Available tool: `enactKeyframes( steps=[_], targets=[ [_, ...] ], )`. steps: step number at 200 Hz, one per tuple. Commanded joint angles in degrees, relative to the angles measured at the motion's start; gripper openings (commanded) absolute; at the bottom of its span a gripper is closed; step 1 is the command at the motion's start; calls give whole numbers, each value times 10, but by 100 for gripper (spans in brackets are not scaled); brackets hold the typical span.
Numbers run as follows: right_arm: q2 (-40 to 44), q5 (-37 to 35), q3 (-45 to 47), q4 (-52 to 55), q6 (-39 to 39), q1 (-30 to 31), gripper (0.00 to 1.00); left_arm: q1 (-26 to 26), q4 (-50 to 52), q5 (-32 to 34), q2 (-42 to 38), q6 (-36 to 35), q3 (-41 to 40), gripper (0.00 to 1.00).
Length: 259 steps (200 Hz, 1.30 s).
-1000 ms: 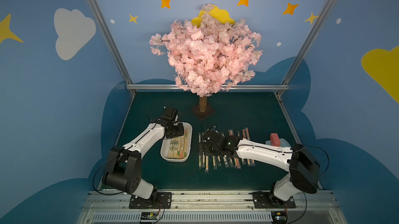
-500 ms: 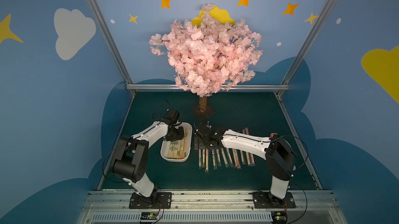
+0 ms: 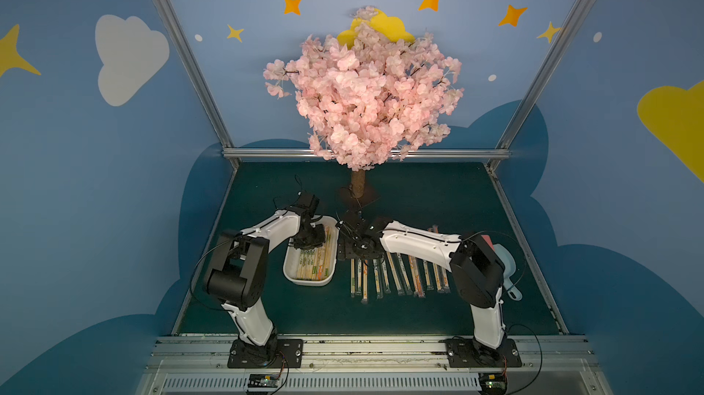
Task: Take the paired disposable chopsticks out of the storage box
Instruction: Adjust the storage box at the center of the board.
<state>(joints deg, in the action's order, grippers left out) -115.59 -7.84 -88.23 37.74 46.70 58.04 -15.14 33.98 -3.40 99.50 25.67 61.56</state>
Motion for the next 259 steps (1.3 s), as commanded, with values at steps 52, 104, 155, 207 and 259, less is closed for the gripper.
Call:
enactKeyframes(
  steps=[52, 104, 155, 207, 259],
  targets=[
    [-42, 28, -55, 32, -20, -2, 97, 2, 18, -4, 22, -5, 18, 32],
    [-63, 40, -97, 46, -31, -1, 96, 2, 46, 25, 32, 2, 32, 23],
    [-35, 37, -68, 38, -25, -1, 96, 2, 52, 32, 11, 2, 35, 11],
    [1, 37, -38, 25, -19, -1, 96, 2, 68, 41, -5, 2, 47, 8],
    [22, 37, -22, 16, -14, -1, 96, 16, 94, 78, -30, -10, 67, 7]
  ],
)
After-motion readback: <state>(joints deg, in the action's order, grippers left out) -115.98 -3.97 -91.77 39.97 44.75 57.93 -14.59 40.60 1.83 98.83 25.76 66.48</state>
